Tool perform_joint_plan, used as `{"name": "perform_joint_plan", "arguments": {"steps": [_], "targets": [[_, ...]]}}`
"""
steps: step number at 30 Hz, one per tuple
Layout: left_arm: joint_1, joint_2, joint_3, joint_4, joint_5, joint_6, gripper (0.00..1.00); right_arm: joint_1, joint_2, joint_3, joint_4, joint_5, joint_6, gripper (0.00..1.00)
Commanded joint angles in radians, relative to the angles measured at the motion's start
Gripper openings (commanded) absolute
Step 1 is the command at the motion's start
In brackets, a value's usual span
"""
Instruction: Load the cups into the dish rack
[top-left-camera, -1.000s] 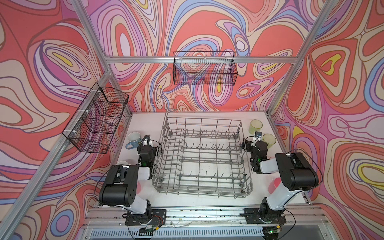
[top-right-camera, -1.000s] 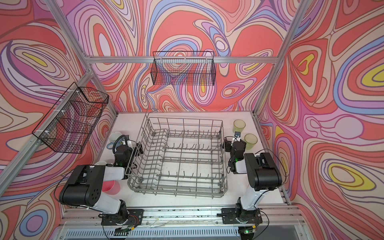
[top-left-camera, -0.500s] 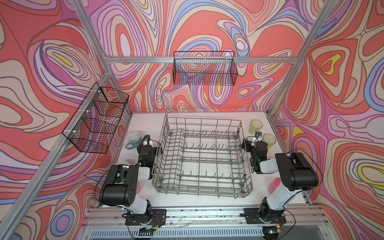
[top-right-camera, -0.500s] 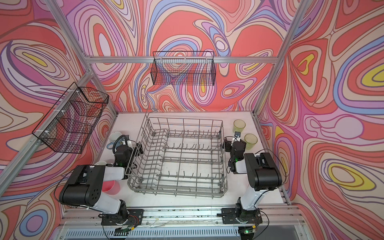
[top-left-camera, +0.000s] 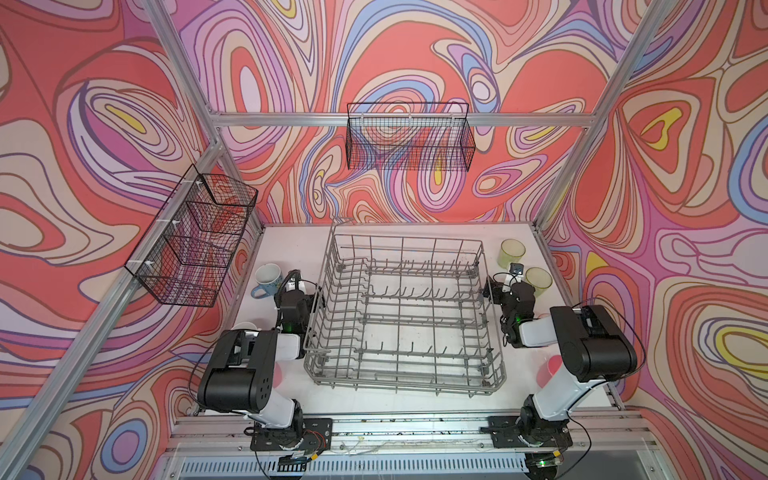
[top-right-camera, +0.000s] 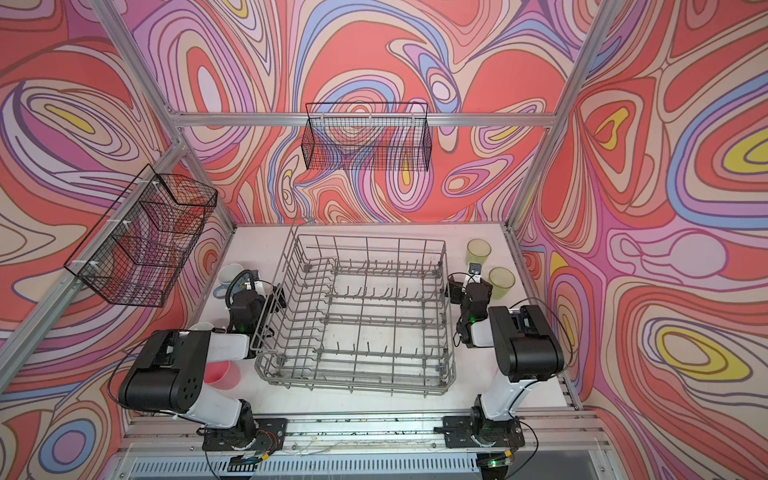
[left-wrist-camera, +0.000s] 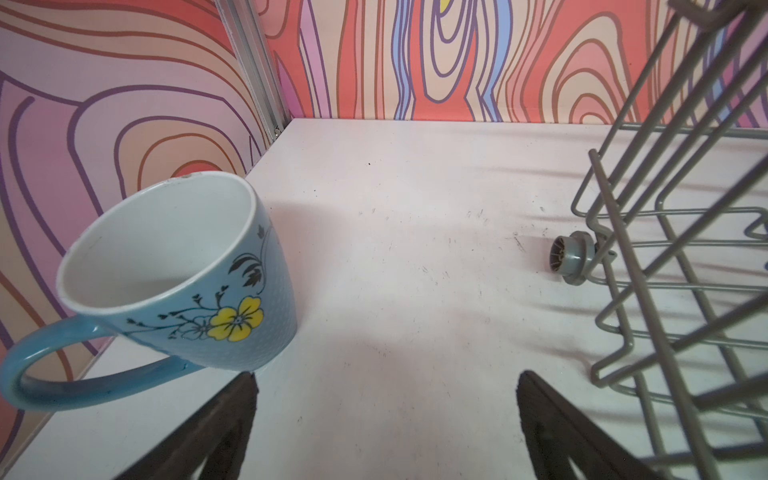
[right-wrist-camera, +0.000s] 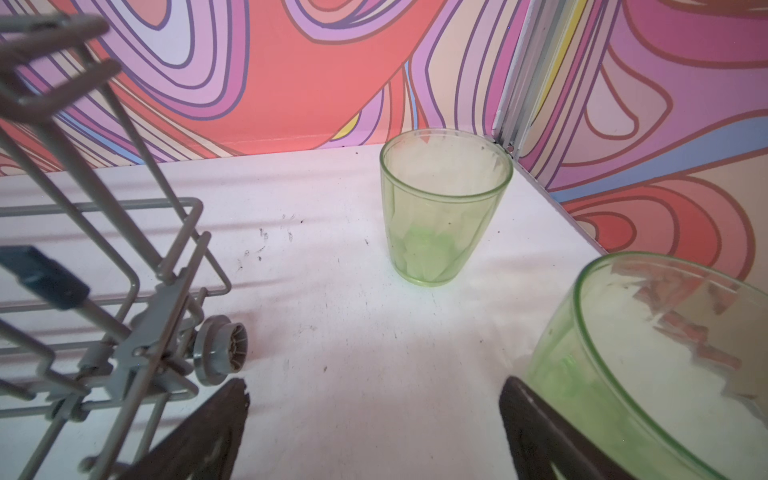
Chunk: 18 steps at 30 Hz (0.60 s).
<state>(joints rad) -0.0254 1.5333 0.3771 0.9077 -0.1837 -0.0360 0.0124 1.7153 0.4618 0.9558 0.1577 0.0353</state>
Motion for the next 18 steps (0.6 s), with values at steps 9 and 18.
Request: {"name": "perform_joint_plan", "arguments": {"steps": [9,18], "targets": [[-0.019,0.008,-0.004,-0.007,0.018,0.014,0.97,0.004,-0.007,-0.021,0.047,-0.021,-0.004,0.98],[-0.031,-0.016,0.018,-0.068,0.002,0.022,0.96,0.004,-0.026,-0.026,0.040,-0.032,-0.007,0.98]]}}
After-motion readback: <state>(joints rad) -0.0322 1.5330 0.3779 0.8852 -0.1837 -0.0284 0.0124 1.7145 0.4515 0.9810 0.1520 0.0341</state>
